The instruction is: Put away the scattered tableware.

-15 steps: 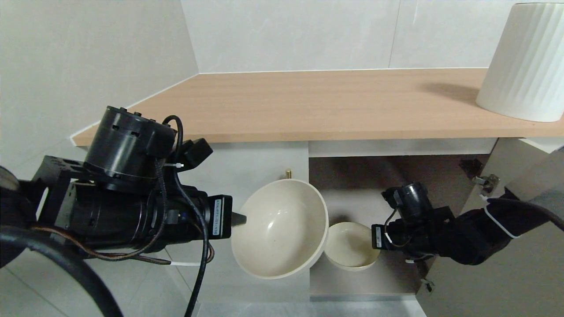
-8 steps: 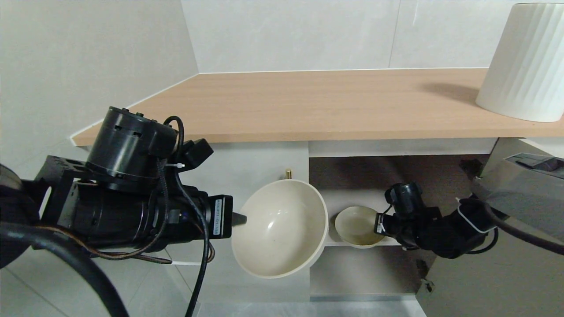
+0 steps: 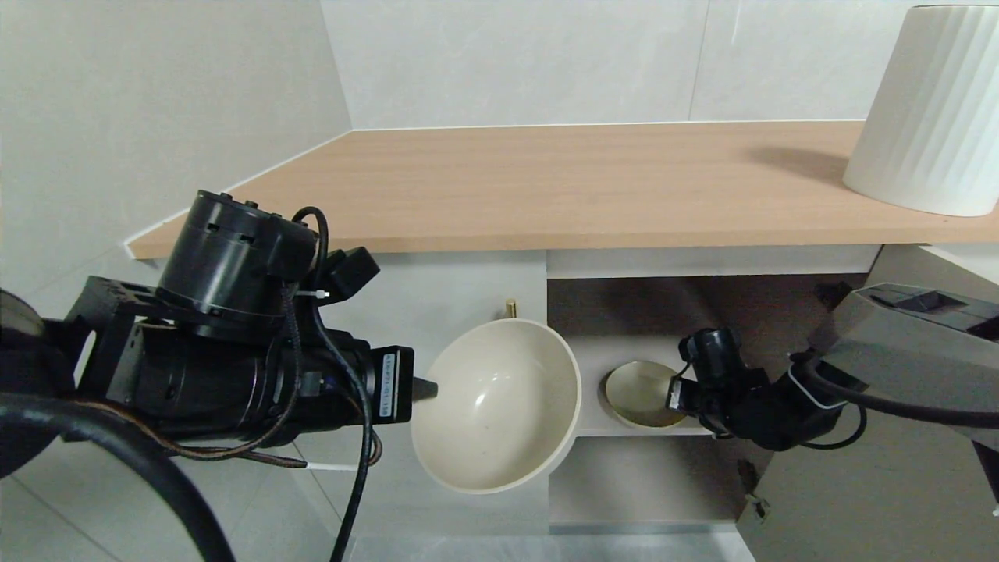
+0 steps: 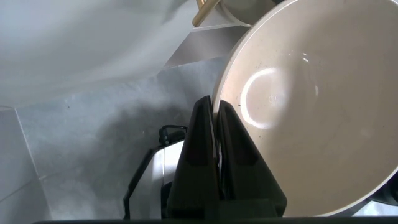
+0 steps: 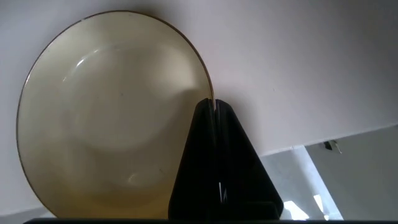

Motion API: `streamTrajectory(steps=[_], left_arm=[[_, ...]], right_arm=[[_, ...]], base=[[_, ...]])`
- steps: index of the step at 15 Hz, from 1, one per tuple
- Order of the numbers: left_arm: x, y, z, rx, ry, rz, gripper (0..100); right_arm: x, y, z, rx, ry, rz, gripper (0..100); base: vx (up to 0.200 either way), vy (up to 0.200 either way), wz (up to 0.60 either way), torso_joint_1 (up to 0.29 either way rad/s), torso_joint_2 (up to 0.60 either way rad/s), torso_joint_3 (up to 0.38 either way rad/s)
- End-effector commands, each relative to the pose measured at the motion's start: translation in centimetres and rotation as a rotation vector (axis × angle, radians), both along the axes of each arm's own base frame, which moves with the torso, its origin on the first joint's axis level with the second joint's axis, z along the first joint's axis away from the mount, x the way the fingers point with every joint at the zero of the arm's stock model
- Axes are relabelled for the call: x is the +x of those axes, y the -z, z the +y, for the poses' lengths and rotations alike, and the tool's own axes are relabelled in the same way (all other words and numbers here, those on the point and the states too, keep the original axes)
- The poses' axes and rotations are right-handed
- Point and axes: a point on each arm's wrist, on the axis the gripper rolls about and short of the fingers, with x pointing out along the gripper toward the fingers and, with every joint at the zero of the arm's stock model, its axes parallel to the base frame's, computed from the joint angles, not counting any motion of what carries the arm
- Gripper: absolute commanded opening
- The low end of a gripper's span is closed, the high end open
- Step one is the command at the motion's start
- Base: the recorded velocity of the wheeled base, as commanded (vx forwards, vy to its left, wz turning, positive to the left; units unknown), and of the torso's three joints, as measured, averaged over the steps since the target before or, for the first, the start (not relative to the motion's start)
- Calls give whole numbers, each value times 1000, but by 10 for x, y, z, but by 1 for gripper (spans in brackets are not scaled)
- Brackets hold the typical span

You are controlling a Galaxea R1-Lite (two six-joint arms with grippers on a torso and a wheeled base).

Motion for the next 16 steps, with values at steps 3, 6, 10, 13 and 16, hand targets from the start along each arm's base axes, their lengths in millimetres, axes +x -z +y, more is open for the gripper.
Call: streamTrajectory(steps=[3, 6, 10, 13, 16], left_arm=[[1, 1, 0, 2, -1, 4, 0], [1, 2, -1, 3, -1, 5, 0], [1, 2, -1, 3, -1, 5, 0], [1, 2, -1, 3, -1, 5, 0], [1, 2, -1, 3, -1, 5, 0]], right_arm=[[8, 3, -1, 14, 18, -11, 0], [11, 2, -1, 16, 23, -20, 0], [16, 5, -3, 5, 45, -31, 0], [17, 5, -4, 4, 47, -30, 0], [17, 5, -4, 4, 47, -30, 0]], base=[[0, 0, 0, 0, 0, 0], [0, 0, 0, 0, 0, 0], [0, 0, 0, 0, 0, 0], [0, 0, 0, 0, 0, 0], [0, 0, 0, 0, 0, 0]])
